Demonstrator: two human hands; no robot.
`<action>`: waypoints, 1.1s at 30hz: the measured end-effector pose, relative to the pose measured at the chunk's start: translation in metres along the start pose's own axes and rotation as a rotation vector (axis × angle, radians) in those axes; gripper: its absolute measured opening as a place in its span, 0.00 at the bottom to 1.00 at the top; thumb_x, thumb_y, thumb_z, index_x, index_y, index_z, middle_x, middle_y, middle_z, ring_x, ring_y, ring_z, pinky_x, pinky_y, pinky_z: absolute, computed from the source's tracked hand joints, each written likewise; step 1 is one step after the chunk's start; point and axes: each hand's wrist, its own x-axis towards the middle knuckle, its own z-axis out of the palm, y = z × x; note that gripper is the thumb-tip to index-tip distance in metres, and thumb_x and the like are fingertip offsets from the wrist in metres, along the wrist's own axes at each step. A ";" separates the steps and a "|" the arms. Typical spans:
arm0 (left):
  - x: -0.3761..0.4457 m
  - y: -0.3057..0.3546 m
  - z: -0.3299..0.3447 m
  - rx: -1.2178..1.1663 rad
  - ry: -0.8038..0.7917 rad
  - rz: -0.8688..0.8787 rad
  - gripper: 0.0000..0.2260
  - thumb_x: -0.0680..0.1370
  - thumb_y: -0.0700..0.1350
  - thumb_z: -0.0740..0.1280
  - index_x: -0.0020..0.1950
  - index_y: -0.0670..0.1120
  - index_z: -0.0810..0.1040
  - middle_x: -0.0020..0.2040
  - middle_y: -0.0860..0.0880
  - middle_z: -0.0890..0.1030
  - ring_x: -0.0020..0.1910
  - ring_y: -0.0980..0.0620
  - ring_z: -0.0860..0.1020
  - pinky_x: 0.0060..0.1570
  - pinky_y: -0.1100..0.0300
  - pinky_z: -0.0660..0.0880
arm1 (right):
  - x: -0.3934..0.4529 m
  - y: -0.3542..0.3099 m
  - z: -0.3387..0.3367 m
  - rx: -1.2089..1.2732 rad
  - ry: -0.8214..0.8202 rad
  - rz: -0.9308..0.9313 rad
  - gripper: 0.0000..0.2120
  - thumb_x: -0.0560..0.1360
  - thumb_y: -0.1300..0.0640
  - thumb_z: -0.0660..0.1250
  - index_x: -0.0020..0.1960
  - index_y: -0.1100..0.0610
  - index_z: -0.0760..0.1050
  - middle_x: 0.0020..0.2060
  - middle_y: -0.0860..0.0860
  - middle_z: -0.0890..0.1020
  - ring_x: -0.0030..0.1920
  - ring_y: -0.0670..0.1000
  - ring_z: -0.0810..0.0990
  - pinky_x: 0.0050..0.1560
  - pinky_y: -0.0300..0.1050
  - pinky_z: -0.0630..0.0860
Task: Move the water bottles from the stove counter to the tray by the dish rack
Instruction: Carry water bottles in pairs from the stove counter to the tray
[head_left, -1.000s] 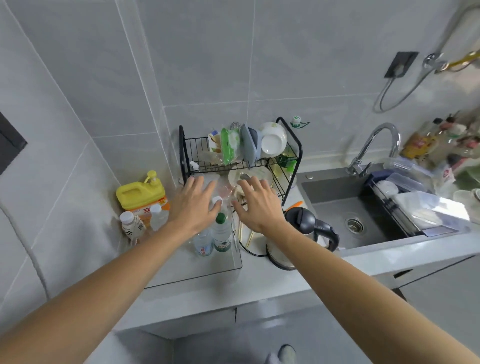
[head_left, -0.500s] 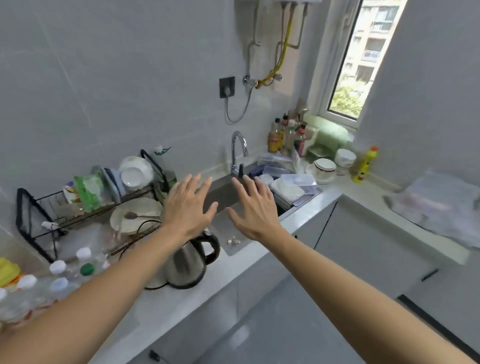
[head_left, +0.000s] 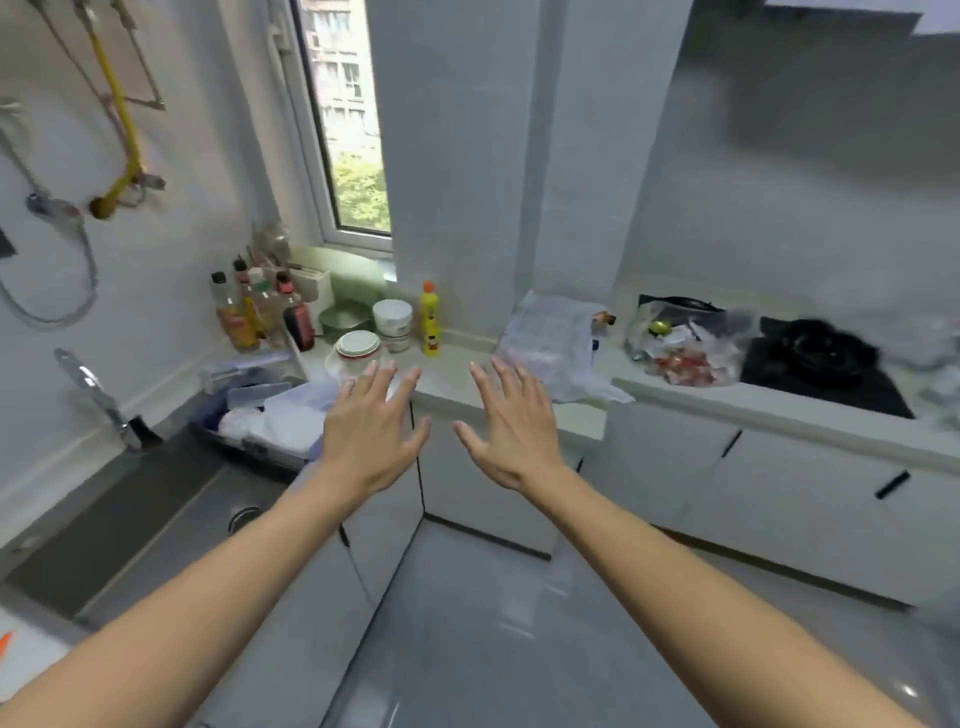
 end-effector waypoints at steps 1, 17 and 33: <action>0.019 0.019 0.008 -0.014 -0.006 0.045 0.31 0.78 0.63 0.54 0.78 0.51 0.67 0.75 0.43 0.72 0.75 0.40 0.67 0.71 0.42 0.67 | -0.001 0.027 -0.005 -0.012 0.012 0.042 0.38 0.78 0.33 0.58 0.83 0.48 0.53 0.81 0.55 0.59 0.81 0.61 0.55 0.80 0.61 0.54; 0.278 0.331 0.134 -0.176 -0.095 0.793 0.31 0.79 0.64 0.54 0.79 0.50 0.66 0.75 0.44 0.71 0.74 0.42 0.67 0.70 0.45 0.67 | -0.031 0.356 -0.065 -0.177 0.129 0.770 0.39 0.78 0.33 0.53 0.84 0.48 0.51 0.82 0.56 0.56 0.82 0.61 0.52 0.81 0.60 0.51; 0.337 0.726 0.209 -0.215 -0.163 1.126 0.33 0.80 0.65 0.46 0.82 0.52 0.60 0.80 0.46 0.65 0.80 0.44 0.61 0.77 0.46 0.60 | -0.185 0.653 -0.144 -0.242 0.221 1.164 0.40 0.78 0.31 0.53 0.84 0.50 0.55 0.82 0.56 0.59 0.81 0.63 0.56 0.80 0.61 0.55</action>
